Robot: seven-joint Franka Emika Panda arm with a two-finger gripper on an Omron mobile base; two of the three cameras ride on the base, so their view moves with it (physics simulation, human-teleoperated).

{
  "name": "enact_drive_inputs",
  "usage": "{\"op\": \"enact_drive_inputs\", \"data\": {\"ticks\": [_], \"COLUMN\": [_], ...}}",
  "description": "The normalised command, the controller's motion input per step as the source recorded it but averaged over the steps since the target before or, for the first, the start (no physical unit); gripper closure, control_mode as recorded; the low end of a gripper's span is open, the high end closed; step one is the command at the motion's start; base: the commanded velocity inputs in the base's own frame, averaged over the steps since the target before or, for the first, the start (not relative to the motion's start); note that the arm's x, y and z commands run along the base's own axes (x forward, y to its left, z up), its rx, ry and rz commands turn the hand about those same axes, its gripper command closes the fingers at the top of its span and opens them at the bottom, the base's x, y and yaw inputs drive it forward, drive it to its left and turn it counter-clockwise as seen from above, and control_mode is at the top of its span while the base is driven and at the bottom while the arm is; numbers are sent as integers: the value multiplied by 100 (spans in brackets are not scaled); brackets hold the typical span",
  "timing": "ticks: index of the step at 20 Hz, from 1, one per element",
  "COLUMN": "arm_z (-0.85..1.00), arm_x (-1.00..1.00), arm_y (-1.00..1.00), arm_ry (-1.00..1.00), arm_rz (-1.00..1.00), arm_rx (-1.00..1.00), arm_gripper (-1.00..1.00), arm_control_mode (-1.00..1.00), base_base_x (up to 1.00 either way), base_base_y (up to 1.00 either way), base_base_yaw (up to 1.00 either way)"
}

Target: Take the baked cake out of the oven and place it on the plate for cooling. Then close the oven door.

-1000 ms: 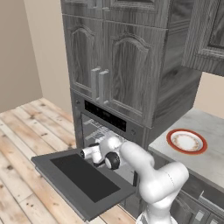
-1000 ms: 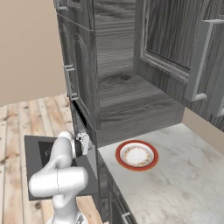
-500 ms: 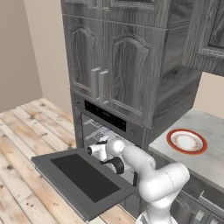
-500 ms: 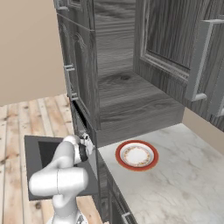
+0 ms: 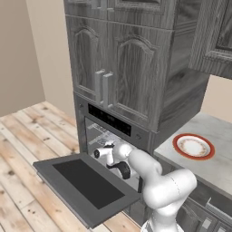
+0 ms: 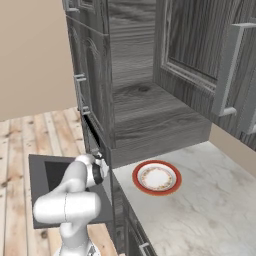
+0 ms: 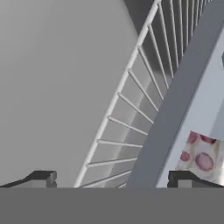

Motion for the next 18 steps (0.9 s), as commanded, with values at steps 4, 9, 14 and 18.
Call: {"op": "enact_drive_inputs", "data": {"ticks": [4,9,14,18], "arm_z": [-47,-41,-21,-1], "arm_x": [0,-5,-23,-39], "arm_y": [2,11,21,31], "arm_ry": [7,4,1,0], "arm_rz": [0,0,0,0], "arm_rx": [-1,0,0,0], "arm_gripper": [100,100,100,100], "arm_control_mode": [-100,-100,-100,-100], "base_base_x": [0,0,0,0], "base_base_y": [0,0,0,0], "base_base_yaw": [0,0,0,0]}}
